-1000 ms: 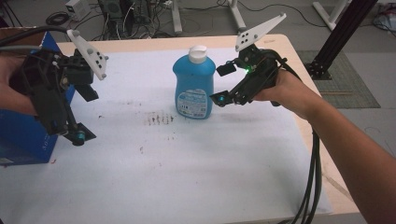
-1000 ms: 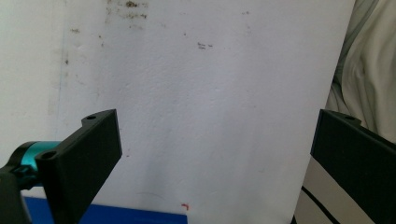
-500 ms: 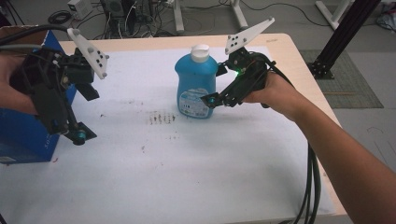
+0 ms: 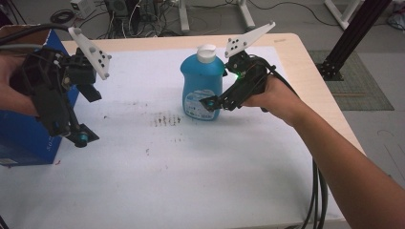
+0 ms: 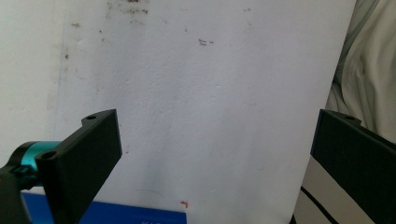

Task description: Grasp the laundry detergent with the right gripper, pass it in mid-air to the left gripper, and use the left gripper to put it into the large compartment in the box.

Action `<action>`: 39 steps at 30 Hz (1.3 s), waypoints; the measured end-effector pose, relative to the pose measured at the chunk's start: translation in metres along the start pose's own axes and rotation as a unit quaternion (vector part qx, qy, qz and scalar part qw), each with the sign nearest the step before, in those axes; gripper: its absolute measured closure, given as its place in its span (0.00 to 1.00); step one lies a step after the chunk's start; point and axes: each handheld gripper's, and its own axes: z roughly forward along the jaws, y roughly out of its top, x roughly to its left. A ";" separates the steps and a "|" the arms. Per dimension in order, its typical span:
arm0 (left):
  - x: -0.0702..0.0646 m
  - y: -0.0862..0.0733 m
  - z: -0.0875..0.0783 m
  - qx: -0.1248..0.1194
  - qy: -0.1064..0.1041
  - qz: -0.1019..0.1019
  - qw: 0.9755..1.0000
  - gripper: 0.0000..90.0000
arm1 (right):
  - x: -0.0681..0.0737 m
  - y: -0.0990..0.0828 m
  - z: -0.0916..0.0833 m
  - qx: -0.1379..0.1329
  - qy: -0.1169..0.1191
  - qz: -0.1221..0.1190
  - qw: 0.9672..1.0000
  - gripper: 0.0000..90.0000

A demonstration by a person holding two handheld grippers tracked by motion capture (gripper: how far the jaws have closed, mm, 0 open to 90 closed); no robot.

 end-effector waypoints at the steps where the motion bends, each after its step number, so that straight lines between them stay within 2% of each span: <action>1: 0.000 0.000 0.000 0.000 0.000 0.000 1.000 0.02 | 0.000 -0.001 0.001 0.000 0.001 -0.001 1.000 0.04; 6: 0.000 -0.001 0.000 0.000 0.000 -0.001 1.000 0.02 | 0.000 -0.001 0.005 -0.002 -0.004 -0.003 1.000 0.04; 7: 0.000 -0.001 0.000 0.000 0.000 -0.001 1.000 0.02 | -0.001 -0.001 0.005 -0.003 -0.008 -0.004 1.000 0.07; 10: 0.000 -0.001 0.000 0.001 -0.001 0.000 1.000 0.02 | 0.000 -0.001 0.004 -0.006 0.001 -0.010 1.000 0.16; 21: 0.000 -0.002 0.000 -0.001 -0.001 -0.003 1.000 0.02 | -0.001 -0.001 0.006 -0.006 -0.003 -0.010 1.000 0.16; 27: 0.000 -0.003 0.000 0.000 -0.002 -0.005 1.000 0.02 | -0.002 -0.001 0.005 -0.009 -0.004 -0.009 1.000 0.23; 28: 0.000 -0.004 0.000 -0.001 -0.002 -0.006 1.000 0.02 | -0.002 -0.002 0.004 -0.013 0.000 -0.008 1.000 0.27; 33: 0.000 -0.003 0.000 -0.002 -0.001 -0.005 1.000 0.02 | -0.003 -0.001 0.004 -0.015 0.000 -0.008 1.000 0.29; 39: 0.001 -0.002 0.001 -0.001 -0.002 -0.003 1.000 0.02 | -0.003 -0.002 0.004 -0.022 0.001 -0.011 1.000 0.36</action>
